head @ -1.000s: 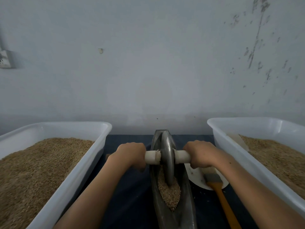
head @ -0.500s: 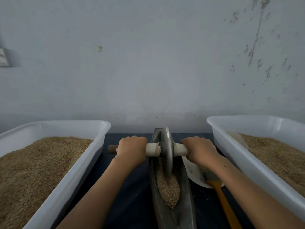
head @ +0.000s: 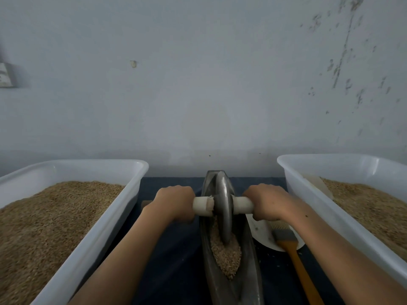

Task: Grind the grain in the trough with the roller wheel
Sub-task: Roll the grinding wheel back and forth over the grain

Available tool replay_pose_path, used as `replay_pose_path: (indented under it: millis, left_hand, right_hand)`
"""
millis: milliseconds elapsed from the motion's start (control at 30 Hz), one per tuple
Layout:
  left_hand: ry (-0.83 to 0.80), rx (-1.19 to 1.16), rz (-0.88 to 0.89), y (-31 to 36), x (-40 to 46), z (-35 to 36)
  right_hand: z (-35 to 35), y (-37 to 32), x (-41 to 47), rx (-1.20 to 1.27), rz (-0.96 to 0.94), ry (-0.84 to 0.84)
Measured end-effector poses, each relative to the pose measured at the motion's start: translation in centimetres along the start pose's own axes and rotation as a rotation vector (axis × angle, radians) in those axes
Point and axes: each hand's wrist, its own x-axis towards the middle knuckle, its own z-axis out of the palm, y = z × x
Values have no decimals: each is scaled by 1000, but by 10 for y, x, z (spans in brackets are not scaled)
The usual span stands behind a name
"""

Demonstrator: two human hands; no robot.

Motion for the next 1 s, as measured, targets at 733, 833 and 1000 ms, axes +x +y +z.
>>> replay_pose_path:
  millis: [733,833,1000]
  left_hand:
    - [-80,-57,19,-1,-2,-3]
    - [131,26,-12,2,0,2]
    - [224,40,5,1,2,5]
  right_hand:
    - [1,3,0,16,-32,-8]
    - [9,1,5,6,7,197]
    - [14,0,6,12,24,280]
